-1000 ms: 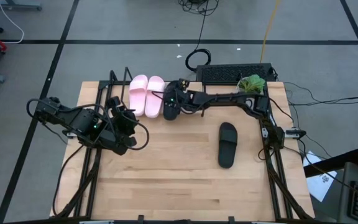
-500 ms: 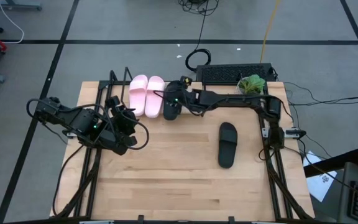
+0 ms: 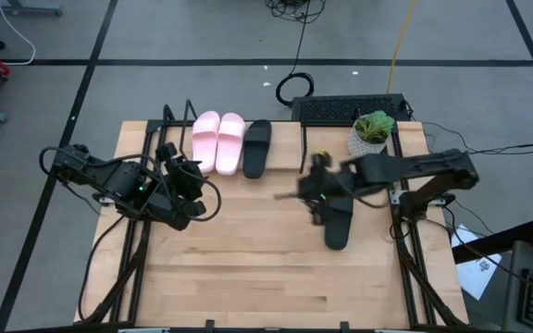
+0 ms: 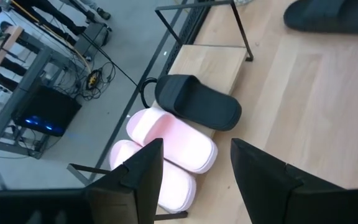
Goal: Pick and place slides into the shelf
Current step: Put the black slipper on the shelf
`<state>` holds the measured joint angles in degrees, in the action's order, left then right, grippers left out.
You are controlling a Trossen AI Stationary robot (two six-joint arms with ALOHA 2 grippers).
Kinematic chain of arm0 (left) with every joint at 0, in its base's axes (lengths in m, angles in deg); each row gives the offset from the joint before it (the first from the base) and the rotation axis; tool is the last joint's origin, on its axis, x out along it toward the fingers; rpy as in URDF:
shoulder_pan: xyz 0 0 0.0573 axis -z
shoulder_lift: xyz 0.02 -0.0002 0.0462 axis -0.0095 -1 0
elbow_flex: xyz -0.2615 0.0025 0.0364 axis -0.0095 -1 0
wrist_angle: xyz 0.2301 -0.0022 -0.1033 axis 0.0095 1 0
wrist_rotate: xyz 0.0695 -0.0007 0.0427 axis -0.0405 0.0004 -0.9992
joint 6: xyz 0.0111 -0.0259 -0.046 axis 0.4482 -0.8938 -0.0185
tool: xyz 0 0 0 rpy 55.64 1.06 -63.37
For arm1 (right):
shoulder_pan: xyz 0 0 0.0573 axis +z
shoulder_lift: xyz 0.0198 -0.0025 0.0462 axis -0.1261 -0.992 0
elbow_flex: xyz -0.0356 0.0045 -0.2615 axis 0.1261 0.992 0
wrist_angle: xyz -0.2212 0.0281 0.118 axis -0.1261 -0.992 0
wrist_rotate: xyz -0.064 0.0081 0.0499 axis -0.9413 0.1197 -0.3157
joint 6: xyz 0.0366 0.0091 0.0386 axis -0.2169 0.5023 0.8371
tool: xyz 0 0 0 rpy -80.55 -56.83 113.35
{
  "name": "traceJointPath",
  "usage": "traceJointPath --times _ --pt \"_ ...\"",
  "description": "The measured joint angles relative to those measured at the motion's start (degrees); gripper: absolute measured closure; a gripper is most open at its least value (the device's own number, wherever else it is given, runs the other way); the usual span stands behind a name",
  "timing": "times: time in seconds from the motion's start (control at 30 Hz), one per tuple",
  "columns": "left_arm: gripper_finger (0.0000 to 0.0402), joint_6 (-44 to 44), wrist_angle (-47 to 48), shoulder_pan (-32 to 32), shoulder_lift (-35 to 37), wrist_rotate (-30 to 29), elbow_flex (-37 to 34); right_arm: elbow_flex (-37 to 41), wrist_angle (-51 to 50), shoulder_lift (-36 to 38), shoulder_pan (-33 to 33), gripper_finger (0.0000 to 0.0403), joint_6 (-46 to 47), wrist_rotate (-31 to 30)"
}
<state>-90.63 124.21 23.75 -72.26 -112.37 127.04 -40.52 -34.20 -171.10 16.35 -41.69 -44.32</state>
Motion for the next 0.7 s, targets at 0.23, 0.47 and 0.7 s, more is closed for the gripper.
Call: traceJointPath --times 0.23,0.47,0.7 --pt "0.0213 -1.07 -3.7 0.0 0.0 -0.01 0.0 6.0 -12.43 1.72 9.69 0.0151 15.13 0.06" --pt "0.0213 -1.06 -6.4 0.0 0.0 1.04 0.0 21.43 -12.37 1.58 14.04 0.0151 18.83 2.68" --pt "0.0213 -1.06 -6.4 0.0 0.0 1.1 0.0 31.93 -7.81 1.61 13.32 0.0151 18.31 1.31"
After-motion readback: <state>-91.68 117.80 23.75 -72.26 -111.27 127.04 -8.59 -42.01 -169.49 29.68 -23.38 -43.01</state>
